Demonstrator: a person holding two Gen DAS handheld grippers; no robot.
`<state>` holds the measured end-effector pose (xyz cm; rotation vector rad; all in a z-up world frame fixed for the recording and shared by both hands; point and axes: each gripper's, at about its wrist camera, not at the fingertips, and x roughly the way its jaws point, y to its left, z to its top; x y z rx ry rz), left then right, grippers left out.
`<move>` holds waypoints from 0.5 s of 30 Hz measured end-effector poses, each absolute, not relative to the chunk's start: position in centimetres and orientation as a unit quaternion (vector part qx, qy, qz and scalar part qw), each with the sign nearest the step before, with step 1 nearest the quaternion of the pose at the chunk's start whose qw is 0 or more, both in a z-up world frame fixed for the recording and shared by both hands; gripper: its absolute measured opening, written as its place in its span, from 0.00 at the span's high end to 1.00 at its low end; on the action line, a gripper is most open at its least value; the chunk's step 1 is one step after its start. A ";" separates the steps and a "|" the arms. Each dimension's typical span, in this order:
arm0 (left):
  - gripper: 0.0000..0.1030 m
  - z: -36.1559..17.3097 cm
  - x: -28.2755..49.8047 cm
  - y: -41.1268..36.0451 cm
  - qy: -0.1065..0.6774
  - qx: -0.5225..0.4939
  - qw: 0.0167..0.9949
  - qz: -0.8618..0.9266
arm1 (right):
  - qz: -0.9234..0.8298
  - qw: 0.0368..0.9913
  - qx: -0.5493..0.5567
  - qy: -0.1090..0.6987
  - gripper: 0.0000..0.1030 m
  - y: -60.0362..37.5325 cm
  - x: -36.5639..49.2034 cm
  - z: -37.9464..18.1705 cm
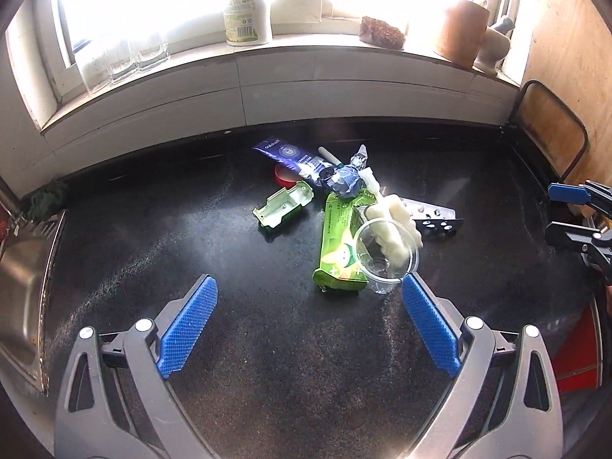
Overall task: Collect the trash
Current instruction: 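Move both open tools back over the counter trash, then grasp the green plastic tray with left tool while right tool grasps the blister pack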
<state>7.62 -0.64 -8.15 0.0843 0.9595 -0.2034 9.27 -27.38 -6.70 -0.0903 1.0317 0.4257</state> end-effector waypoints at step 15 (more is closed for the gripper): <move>0.12 -19.0 20.5 0.0 0.479 0.146 0.844 -0.190 | 0.240 0.778 -0.127 0.566 0.19 -26.4 18.8 -18.5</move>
